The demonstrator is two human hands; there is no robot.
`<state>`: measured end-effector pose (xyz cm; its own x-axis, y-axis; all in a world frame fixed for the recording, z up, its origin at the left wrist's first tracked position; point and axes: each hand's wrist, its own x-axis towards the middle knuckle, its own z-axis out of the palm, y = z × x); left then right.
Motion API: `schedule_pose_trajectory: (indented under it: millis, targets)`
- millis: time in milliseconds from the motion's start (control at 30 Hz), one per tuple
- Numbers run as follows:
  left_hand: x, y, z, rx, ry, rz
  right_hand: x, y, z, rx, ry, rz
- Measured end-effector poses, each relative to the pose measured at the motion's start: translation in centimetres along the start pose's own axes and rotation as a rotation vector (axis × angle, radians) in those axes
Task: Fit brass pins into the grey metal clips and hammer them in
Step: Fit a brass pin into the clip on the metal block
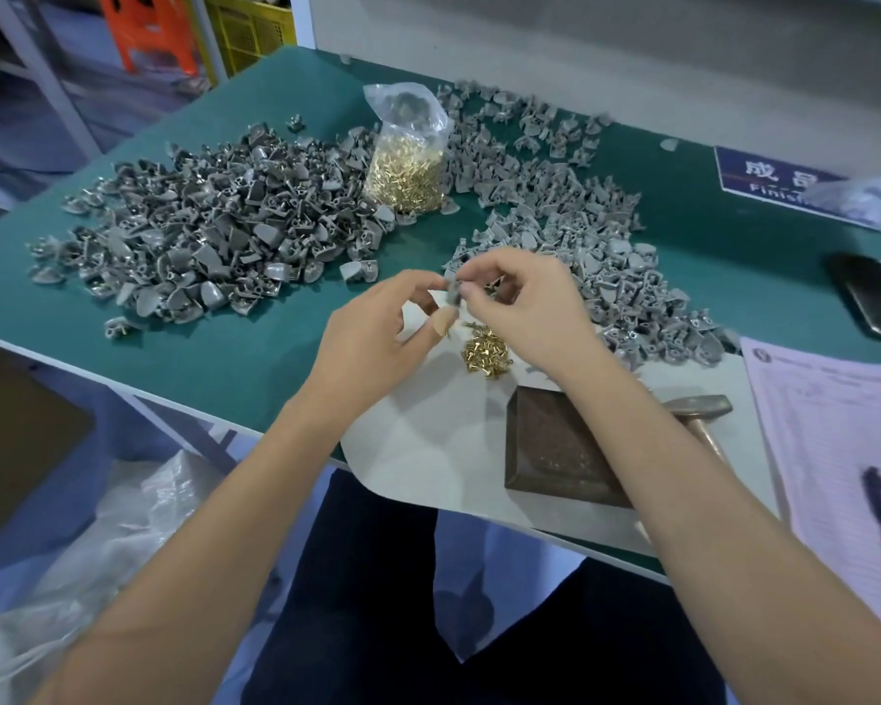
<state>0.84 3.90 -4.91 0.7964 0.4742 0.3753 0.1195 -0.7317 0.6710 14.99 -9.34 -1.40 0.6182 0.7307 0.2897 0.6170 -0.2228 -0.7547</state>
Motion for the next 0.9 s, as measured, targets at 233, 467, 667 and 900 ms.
schedule_pose_trajectory:
  millis: [233, 467, 667, 900]
  targets:
    - [0.3, -0.7, 0.3, -0.039, 0.037, -0.001, 0.1, 0.2, 0.9, 0.018, -0.093, -0.045]
    - [0.6, -1.8, 0.3, -0.177, 0.149, -0.103, 0.1, 0.2, 1.4, -0.646, -0.146, -0.071]
    - [0.7, -1.3, 0.0, -0.26, 0.109, -0.102, 0.5, 0.1, 1.8, -0.772, -0.19, -0.187]
    - [-0.4, 0.2, -2.3, -0.561, -0.053, -0.211, 0.2, -0.7, 1.0, -0.391, -0.09, 0.035]
